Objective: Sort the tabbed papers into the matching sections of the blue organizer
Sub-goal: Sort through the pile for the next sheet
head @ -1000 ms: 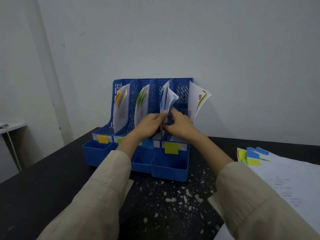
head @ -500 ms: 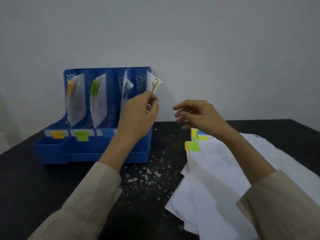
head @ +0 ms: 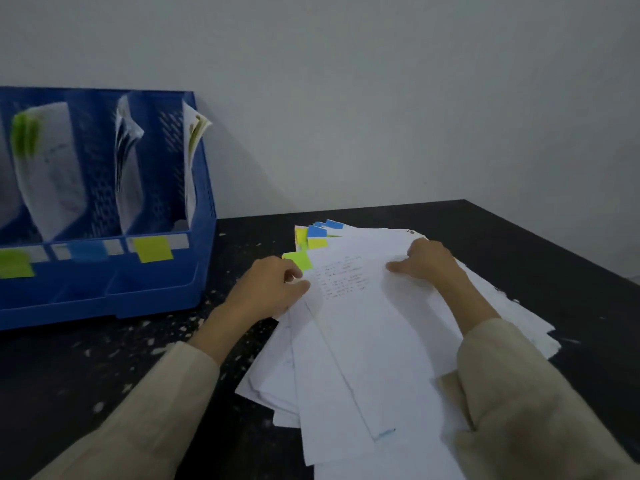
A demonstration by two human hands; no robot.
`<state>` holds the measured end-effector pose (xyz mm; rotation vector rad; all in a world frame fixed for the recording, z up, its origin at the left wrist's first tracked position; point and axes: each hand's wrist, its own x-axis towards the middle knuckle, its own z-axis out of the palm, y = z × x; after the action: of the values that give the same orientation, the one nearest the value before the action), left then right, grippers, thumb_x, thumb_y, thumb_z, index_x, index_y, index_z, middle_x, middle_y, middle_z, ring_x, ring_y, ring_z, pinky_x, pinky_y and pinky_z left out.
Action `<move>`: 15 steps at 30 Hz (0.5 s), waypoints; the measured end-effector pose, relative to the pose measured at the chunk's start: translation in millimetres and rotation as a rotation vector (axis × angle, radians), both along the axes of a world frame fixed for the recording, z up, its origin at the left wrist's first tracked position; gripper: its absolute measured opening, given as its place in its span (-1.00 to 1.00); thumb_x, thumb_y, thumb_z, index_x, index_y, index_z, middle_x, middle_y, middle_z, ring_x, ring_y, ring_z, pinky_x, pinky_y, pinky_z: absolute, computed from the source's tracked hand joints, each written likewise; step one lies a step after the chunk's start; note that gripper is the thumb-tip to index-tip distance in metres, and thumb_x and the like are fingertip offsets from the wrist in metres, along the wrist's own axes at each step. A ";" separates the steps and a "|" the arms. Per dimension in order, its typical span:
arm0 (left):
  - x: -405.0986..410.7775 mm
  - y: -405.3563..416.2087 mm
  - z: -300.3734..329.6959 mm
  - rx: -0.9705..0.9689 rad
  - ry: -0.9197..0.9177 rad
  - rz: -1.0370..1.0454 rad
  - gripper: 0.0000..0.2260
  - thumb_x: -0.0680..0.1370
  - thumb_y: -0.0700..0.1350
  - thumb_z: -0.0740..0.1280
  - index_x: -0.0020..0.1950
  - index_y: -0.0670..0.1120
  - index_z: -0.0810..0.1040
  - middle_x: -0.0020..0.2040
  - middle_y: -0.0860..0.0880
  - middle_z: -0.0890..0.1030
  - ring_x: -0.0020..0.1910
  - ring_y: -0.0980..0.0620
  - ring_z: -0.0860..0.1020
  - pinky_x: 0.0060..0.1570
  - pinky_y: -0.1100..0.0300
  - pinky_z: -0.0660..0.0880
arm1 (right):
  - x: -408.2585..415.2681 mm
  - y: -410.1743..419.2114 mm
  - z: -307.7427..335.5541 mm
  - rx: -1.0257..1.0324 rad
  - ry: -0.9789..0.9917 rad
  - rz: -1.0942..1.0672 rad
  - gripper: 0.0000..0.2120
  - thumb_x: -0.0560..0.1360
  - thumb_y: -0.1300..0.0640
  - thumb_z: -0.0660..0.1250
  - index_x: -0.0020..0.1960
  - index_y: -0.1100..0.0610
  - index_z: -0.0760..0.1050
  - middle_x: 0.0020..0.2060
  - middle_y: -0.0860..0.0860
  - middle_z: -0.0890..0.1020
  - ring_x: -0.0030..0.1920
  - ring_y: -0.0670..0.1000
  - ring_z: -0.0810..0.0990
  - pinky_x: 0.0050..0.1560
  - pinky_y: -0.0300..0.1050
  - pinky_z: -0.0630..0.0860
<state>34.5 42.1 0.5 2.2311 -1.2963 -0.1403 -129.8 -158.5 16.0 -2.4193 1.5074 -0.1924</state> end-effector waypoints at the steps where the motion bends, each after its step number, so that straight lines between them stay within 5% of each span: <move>1: -0.5 -0.3 -1.6 0.029 0.006 -0.018 -0.74 0.51 0.01 0.34 0.13 -0.05 0.61 -0.05 0.06 0.53 -0.10 0.10 0.50 -0.06 0.23 0.44 | -3.1 -1.8 -1.3 0.027 0.036 -0.011 -0.36 0.37 -0.28 0.37 0.22 0.17 0.43 0.27 0.14 0.46 0.31 0.20 0.36 0.26 0.09 0.38; 6: -0.8 -1.2 -7.4 0.097 -0.029 -0.098 -0.90 0.49 0.06 0.34 -0.08 0.05 0.55 -0.11 -0.05 0.53 -0.18 0.03 0.49 -0.07 0.09 0.51 | -10.2 2.9 5.2 0.086 -0.173 0.031 -0.23 0.34 -0.10 0.50 0.43 0.13 0.27 0.33 0.08 0.42 0.36 0.13 0.34 0.29 -0.01 0.35; 10: -1.7 -0.7 -8.0 0.101 -0.057 -0.124 -0.82 0.51 0.07 0.32 -0.14 0.01 0.39 -0.12 -0.08 0.45 -0.20 0.05 0.41 -0.17 0.18 0.37 | -2.5 1.9 4.7 -0.060 -0.327 -0.010 -0.65 0.43 0.20 0.40 0.18 0.29 0.48 0.13 0.19 0.55 0.10 0.15 0.51 -0.01 -0.09 0.42; 12: -0.6 0.2 -7.4 0.084 -0.021 -0.124 -0.87 0.52 0.08 0.32 -0.06 0.04 0.50 -0.09 -0.03 0.44 -0.16 0.08 0.41 -0.13 0.19 0.36 | -1.5 4.2 7.1 -0.131 -0.486 0.015 -0.82 0.50 0.25 0.31 0.08 0.28 0.48 -0.01 0.16 0.57 -0.08 0.11 0.51 -0.12 -0.12 0.40; 15: 3.9 4.1 0.8 0.016 0.045 -0.128 -0.64 0.52 0.10 0.33 0.30 0.07 0.50 0.07 -0.01 0.45 -0.04 0.12 0.42 -0.04 0.27 0.33 | -0.5 9.3 14.7 -0.181 -0.723 0.063 -0.85 0.58 0.20 0.22 0.12 0.24 0.40 -0.09 0.09 0.51 -0.13 0.04 0.45 -0.13 -0.18 0.30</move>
<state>38.4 46.2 1.3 2.1451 -1.4179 -0.2477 -130.3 -149.1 30.7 -2.1443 1.1047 -1.0921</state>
